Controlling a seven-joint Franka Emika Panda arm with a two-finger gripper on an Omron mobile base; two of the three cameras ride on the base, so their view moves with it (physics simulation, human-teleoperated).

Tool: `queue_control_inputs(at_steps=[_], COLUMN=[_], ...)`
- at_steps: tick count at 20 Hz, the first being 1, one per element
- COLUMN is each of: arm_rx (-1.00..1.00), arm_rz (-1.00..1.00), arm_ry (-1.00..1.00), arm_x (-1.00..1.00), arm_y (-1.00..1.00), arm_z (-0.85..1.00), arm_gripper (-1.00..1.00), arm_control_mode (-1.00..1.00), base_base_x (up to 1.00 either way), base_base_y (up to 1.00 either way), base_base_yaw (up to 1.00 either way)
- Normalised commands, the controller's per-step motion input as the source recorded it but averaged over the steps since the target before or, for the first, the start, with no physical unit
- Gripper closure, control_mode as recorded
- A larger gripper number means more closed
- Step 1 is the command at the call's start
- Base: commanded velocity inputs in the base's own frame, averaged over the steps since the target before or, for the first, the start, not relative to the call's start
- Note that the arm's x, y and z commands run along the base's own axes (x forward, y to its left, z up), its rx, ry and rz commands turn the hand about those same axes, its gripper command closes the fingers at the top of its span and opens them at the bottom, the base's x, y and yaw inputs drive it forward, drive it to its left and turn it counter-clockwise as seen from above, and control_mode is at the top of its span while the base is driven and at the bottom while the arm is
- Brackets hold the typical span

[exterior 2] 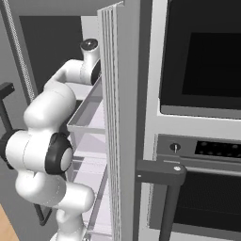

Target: Take the strawberry from the fridge and place it on top of the pancake, located on the dining counter.

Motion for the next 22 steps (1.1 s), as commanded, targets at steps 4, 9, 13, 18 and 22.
queue_control_inputs(at_steps=[4, 9, 13, 18, 22], arm_rx=[0.0, 0.0, 0.0, 0.0, 0.0], arm_rz=[0.0, 0.0, 0.0, 0.0, 0.0], arm_ry=[0.0, 0.0, 0.0, 0.01, 0.03], arm_x=[-0.12, -0.08, -0.03, -0.01, 0.0], arm_y=[0.0, 0.0, 0.0, 0.01, 0.0], arm_z=[-0.11, -0.11, -0.14, -0.2, -0.16], arm_gripper=[-1.0, -1.0, 1.0, 1.0, 1.0], arm_control_mode=[-1.0, -1.0, -1.0, -1.0, -1.0], base_base_x=[0.0, 0.0, 0.0, 0.0, 0.0], base_base_y=[0.0, 0.0, 0.0, 0.0, 0.0], base_base_yaw=[0.0, 0.0, 0.0, 0.0, 0.0])
